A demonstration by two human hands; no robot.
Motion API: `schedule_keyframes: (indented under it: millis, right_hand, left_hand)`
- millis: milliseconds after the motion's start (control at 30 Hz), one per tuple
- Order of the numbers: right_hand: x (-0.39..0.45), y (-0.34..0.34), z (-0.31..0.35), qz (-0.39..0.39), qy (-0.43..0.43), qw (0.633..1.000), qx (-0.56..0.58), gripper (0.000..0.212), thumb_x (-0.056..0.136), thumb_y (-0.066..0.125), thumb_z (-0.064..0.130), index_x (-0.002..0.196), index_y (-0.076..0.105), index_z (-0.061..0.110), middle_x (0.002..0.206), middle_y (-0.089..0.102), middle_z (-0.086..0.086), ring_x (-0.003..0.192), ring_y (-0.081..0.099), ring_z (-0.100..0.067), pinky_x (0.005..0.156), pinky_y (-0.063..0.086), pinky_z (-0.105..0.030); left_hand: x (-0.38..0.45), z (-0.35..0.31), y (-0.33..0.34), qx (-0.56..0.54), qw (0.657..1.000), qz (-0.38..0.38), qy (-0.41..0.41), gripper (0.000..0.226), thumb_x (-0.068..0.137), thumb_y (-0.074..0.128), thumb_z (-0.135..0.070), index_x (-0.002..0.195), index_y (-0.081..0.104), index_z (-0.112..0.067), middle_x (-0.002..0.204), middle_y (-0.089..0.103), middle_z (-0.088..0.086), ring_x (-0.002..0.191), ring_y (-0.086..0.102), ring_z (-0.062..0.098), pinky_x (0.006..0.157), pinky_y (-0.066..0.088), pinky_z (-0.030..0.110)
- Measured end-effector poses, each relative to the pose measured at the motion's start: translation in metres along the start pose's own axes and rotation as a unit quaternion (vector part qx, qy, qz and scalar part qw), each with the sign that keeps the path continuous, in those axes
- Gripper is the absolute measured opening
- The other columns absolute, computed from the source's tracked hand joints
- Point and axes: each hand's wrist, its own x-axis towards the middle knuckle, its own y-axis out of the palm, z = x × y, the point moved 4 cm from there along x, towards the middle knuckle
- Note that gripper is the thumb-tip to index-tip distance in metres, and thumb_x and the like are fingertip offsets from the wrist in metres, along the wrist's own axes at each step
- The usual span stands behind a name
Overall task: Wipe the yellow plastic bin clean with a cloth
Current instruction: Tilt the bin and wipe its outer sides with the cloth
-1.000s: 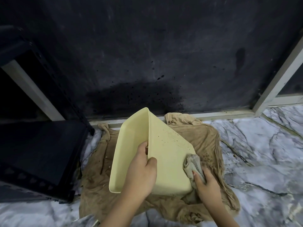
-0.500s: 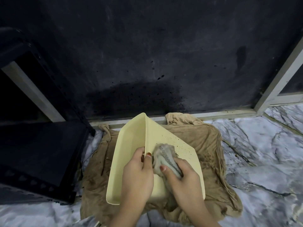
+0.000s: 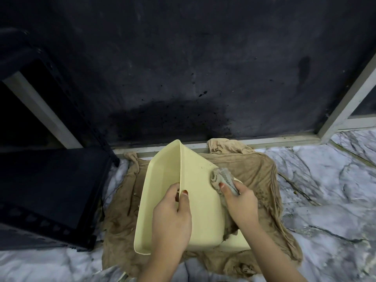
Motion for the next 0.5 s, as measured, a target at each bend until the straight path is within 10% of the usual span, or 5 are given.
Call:
schedule_keyframes:
  millis: [500]
  right_hand:
    - [-0.037, -0.024, -0.072, -0.051, 0.104, 0.993, 0.022, 0.027, 0.081, 0.068, 0.024, 0.101, 0.069, 0.005, 0.086, 0.068, -0.019, 0.092, 0.061, -0.036, 0.071, 0.039, -0.033]
  left_hand:
    - [-0.005, 0.000, 0.000, -0.001, 1.000, -0.024, -0.007, 0.019, 0.094, 0.045, -0.019, 0.099, 0.062, -0.025, 0.068, 0.062, -0.005, 0.061, 0.053, 0.017, 0.058, 0.039, 0.032]
